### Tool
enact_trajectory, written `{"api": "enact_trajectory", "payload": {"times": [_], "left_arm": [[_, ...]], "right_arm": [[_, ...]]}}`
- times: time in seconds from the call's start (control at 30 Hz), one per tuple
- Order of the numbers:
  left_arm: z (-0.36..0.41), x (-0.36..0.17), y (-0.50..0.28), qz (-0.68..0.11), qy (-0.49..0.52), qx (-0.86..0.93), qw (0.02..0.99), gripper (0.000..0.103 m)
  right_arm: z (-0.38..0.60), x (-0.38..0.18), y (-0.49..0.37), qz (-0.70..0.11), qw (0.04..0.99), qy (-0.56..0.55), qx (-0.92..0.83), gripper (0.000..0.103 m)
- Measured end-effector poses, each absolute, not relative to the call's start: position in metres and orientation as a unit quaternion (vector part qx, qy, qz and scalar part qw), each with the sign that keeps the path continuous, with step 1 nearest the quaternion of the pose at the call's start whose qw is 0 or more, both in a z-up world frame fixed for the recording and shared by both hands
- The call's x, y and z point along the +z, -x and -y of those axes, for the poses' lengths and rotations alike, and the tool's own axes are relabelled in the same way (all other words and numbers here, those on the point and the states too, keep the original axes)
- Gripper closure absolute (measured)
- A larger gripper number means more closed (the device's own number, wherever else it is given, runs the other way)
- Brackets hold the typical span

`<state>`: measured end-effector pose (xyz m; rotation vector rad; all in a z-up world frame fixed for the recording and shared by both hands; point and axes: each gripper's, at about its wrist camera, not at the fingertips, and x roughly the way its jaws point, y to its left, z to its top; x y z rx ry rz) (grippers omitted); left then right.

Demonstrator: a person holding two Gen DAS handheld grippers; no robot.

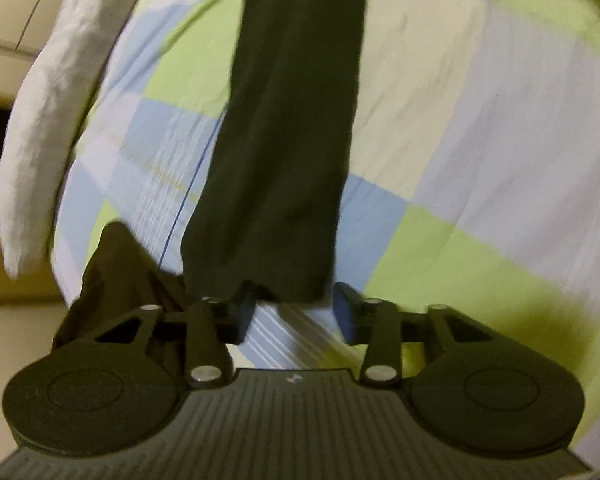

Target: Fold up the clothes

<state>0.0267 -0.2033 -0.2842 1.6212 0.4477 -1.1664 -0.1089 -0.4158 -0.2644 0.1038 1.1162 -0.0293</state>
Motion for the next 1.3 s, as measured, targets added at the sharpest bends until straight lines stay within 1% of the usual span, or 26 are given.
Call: {"api": "enact_trajectory", "payload": {"times": [0.03,0.07,0.17,0.27,0.47,0.6,0.63,0.67,0.7,0.73,0.77,0.8,0.9,0.97,1.07,1.13,1.2,1.3], "left_arm": [[0.203,-0.284,-0.030,-0.186,-0.674,-0.497,0.514,0.097],[0.203,-0.281,-0.034,-0.186,-0.666,-0.506,0.515,0.098],[0.202,-0.255,-0.050,-0.218,-0.597,-0.524,0.567,0.099],[0.194,-0.224,-0.061,-0.234,-0.543,-0.532,0.606,0.099],[0.195,-0.195,-0.067,-0.229,-0.519,-0.549,0.614,0.099],[0.195,-0.191,-0.065,-0.229,-0.506,-0.554,0.619,0.099],[0.195,-0.191,-0.065,-0.232,-0.503,-0.554,0.622,0.098],[0.195,-0.191,-0.064,-0.234,-0.500,-0.551,0.625,0.094],[0.194,-0.190,-0.064,-0.236,-0.496,-0.547,0.632,0.090],[0.192,-0.187,-0.063,-0.237,-0.487,-0.542,0.642,0.086],[0.189,-0.182,-0.063,-0.235,-0.476,-0.536,0.657,0.072],[0.188,-0.179,-0.061,-0.227,-0.470,-0.526,0.671,0.068],[0.189,-0.168,-0.048,-0.221,-0.459,-0.515,0.690,0.069],[0.198,-0.163,-0.036,-0.230,-0.450,-0.523,0.687,0.069],[0.221,-0.161,-0.009,-0.245,-0.438,-0.544,0.672,0.069],[0.243,-0.163,0.016,-0.246,-0.439,-0.561,0.657,0.069],[0.265,-0.165,0.045,-0.241,-0.440,-0.575,0.646,0.069],[0.304,-0.171,0.093,-0.238,-0.443,-0.591,0.631,0.069]], "right_arm": [[0.407,-0.267,0.095,-0.531,0.846,-0.042,-0.005,0.038],[0.399,-0.268,0.081,-0.531,0.847,-0.028,0.006,0.038],[0.374,-0.272,0.045,-0.519,0.853,0.033,0.043,0.038],[0.343,-0.276,0.017,-0.487,0.863,0.103,0.085,0.038],[0.289,-0.303,-0.028,-0.414,0.869,0.219,0.161,0.038],[0.273,-0.333,-0.051,-0.398,0.861,0.260,0.178,0.039],[0.272,-0.338,-0.056,-0.401,0.860,0.259,0.182,0.041],[0.272,-0.341,-0.060,-0.406,0.858,0.253,0.186,0.071],[0.275,-0.339,-0.063,-0.410,0.860,0.243,0.185,0.088],[0.278,-0.336,-0.066,-0.410,0.864,0.235,0.176,0.097],[0.285,-0.331,-0.068,-0.411,0.870,0.213,0.169,0.098],[0.299,-0.322,-0.071,-0.411,0.881,0.173,0.155,0.098],[0.365,-0.291,-0.076,-0.395,0.915,0.037,0.071,0.099],[0.429,-0.260,-0.060,-0.352,0.934,-0.052,-0.010,0.099],[0.531,-0.212,0.001,-0.258,0.943,-0.150,-0.145,0.099],[0.590,-0.193,0.064,-0.196,0.930,-0.191,-0.245,0.099],[0.650,-0.200,0.142,-0.150,0.889,-0.263,-0.345,0.099],[0.721,-0.258,0.229,-0.160,0.822,-0.341,-0.426,0.099]]}}
